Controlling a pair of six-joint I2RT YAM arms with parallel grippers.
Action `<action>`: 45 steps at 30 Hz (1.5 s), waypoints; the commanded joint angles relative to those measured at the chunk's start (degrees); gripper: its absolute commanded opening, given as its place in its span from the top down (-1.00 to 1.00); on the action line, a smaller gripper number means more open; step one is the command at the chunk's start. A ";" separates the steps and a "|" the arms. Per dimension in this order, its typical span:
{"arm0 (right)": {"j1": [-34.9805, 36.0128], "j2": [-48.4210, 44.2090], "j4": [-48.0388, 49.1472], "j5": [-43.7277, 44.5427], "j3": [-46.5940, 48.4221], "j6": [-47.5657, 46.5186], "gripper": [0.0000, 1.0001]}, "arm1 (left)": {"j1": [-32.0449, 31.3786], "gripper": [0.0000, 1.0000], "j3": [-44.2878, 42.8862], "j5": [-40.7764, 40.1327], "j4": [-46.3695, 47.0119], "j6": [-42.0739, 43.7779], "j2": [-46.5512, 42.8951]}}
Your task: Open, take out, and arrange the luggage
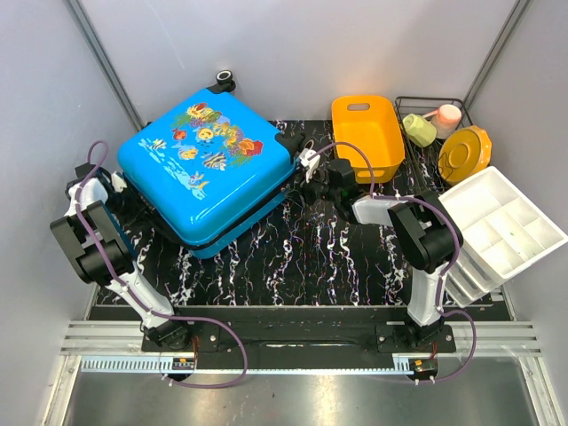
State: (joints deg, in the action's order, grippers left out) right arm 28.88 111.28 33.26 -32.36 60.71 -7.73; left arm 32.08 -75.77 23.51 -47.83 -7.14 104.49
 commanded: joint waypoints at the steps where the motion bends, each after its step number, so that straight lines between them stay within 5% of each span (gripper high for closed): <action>1: 0.56 -2.30 3.74 0.63 1.08 -0.19 0.10 | -0.61 1.00 -0.43 1.02 9.87 1.34 2.48; 14: 1.79 -0.98 6.38 0.90 2.57 2.54 0.42 | -0.52 1.00 -0.52 1.10 9.95 1.34 2.65; 21: 1.88 -3.00 5.07 1.94 0.30 0.70 0.99 | -0.61 1.00 -0.61 1.19 9.95 1.34 2.48; 30: -3.20 -3.97 2.87 9.33 0.72 -4.66 1.00 | -0.43 1.00 -4.82 0.49 8.81 1.07 4.41; 45: -12.80 11.14 4.96 -6.13 19.53 -8.80 1.00 | -0.35 1.00 -20.81 -1.36 2.75 4.41 14.07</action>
State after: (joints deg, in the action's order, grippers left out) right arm 20.80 119.87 31.35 -39.22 73.54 -14.39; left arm 31.97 -90.19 24.14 -57.25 -4.62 114.78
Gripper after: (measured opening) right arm 0.009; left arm 0.188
